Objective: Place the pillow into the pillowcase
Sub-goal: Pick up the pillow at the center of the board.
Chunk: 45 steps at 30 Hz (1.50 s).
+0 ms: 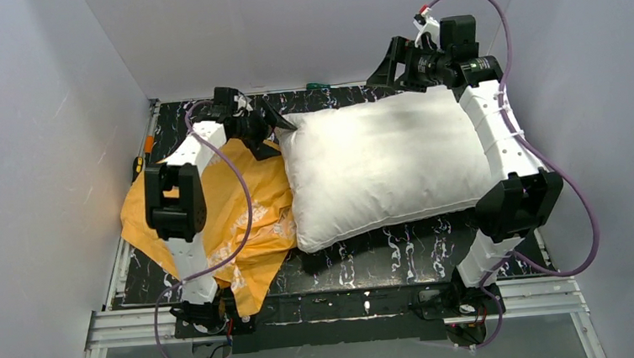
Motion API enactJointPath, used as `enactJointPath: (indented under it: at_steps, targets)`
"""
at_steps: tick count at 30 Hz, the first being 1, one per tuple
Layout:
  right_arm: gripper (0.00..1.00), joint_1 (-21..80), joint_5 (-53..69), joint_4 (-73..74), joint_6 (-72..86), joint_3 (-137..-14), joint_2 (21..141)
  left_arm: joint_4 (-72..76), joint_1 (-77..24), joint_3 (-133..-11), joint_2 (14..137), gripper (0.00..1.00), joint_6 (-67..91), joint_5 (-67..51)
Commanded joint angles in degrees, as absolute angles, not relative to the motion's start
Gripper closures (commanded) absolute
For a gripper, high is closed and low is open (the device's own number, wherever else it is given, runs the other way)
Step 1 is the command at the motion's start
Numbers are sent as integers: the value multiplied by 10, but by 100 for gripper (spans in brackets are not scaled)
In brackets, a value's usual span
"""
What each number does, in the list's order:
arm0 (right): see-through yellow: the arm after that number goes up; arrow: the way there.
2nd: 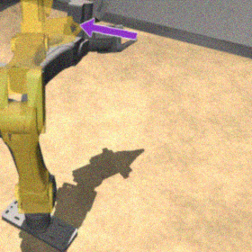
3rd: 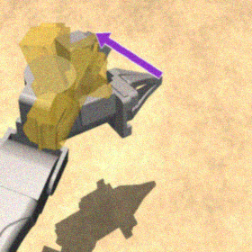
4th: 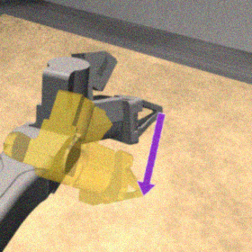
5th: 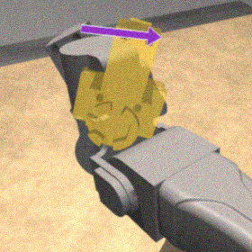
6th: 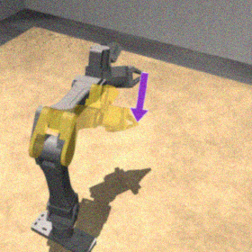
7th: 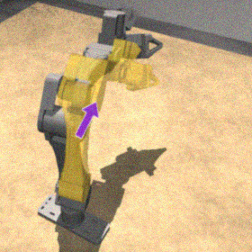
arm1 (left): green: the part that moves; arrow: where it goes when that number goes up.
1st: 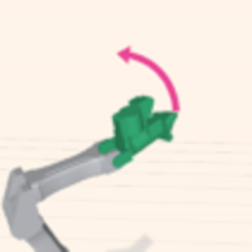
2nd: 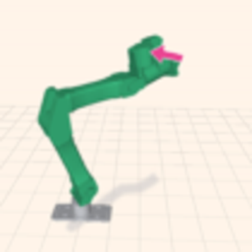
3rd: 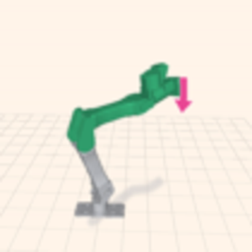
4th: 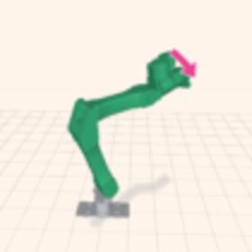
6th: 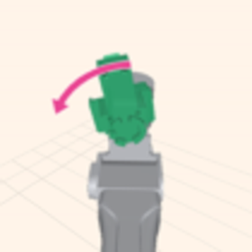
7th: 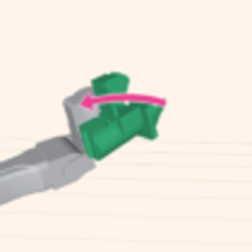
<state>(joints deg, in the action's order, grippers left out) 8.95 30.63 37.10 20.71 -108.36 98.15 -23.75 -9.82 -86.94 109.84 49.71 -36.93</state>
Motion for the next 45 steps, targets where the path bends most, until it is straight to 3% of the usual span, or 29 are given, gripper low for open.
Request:
enactJointPath:
  at_steps: [1, 7, 13, 23, 31, 45]
  targets:
    - [2, 95, 337, 335, 195, -1120, 1004, -140, -109, -994, 1175, 12, 519, -458]
    - [2, 117, 383, 281, 202, -1165, 1072, -222, -183, -1152, 1243, 56, 442, -522]
    - [2, 146, 431, 242, 214, -1222, 1131, -236, -224, -1062, 1126, 98, 362, -483]
    - [2, 193, 555, 178, 218, -1225, 1167, -178, -236, -957, 938, 100, 269, -410]
    - [2, 197, 661, 109, 241, -1161, 1135, -187, -235, -1011, 939, 100, 274, -429]
    - [2, 197, 710, 94, 244, -1040, 1039, -169, -217, -1078, 916, 100, 271, -460]
